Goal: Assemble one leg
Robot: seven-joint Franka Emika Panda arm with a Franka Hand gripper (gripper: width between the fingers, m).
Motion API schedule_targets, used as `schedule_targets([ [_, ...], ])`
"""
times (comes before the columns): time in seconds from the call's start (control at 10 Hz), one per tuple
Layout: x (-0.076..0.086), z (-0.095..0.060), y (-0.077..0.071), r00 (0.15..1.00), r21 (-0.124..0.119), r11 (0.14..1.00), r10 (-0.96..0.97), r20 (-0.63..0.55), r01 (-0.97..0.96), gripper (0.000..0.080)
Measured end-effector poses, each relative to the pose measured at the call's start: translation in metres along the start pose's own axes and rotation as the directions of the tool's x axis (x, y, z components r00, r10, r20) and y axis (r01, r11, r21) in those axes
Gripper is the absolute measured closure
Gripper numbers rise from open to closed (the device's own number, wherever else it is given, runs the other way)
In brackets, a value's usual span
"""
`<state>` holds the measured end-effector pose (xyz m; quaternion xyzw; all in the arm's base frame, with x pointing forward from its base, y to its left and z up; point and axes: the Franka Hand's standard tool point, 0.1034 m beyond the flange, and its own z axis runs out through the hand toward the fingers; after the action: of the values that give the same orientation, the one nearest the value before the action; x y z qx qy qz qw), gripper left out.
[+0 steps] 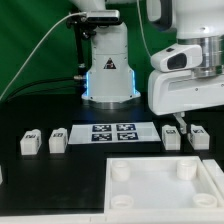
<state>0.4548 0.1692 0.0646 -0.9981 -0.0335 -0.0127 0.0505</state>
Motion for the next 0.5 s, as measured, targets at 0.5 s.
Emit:
schedule_targets([
  [0.5, -0.018, 0.003, -0.004, 0.976, -0.033, 0.999, 0.038, 0.214, -0.032, 0.015],
])
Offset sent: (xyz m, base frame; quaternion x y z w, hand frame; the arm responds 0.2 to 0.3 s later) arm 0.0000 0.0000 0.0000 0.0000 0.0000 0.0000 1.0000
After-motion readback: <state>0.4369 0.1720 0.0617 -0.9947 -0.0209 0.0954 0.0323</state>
